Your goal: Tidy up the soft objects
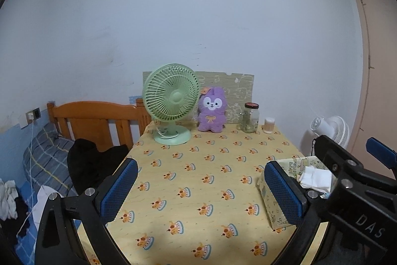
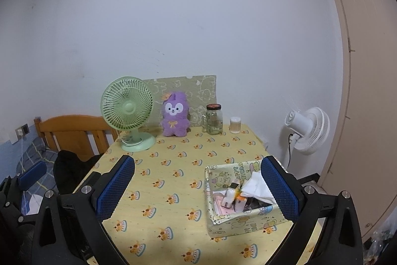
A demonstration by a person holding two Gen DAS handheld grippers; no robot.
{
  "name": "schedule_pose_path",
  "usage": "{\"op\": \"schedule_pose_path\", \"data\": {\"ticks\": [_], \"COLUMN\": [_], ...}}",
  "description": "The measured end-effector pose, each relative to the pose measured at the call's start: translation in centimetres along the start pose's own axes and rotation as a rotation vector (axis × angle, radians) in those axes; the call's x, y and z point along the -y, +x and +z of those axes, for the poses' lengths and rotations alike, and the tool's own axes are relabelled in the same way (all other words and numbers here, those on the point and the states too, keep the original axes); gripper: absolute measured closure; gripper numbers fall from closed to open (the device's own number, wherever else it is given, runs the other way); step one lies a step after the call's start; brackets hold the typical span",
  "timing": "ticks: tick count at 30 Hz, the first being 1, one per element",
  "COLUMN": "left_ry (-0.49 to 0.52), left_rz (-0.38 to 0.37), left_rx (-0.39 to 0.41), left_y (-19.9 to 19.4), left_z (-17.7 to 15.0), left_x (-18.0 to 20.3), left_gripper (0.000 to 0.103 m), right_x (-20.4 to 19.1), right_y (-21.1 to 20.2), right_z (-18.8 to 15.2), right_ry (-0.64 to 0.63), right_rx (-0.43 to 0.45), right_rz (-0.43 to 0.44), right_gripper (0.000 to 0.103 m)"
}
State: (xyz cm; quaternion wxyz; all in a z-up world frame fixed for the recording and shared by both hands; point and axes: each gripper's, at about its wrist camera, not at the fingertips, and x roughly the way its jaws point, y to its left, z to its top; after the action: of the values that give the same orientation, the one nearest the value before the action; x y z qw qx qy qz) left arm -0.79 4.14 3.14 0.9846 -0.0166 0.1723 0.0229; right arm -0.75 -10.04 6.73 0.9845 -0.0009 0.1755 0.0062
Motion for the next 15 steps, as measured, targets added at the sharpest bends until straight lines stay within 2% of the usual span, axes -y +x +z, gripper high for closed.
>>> {"op": "schedule_pose_path", "data": {"ticks": [15], "left_ry": [-0.019], "left_rz": [0.047], "left_rx": [-0.007], "left_y": [0.36], "left_z": [0.21], "left_x": [-0.5], "left_gripper": [0.0], "right_x": [1.04], "right_y": [0.56], "right_z": [0.27], "right_ry": [-0.01], "right_rx": [0.014], "right_rz": [-0.004], "right_gripper": [0.0]}}
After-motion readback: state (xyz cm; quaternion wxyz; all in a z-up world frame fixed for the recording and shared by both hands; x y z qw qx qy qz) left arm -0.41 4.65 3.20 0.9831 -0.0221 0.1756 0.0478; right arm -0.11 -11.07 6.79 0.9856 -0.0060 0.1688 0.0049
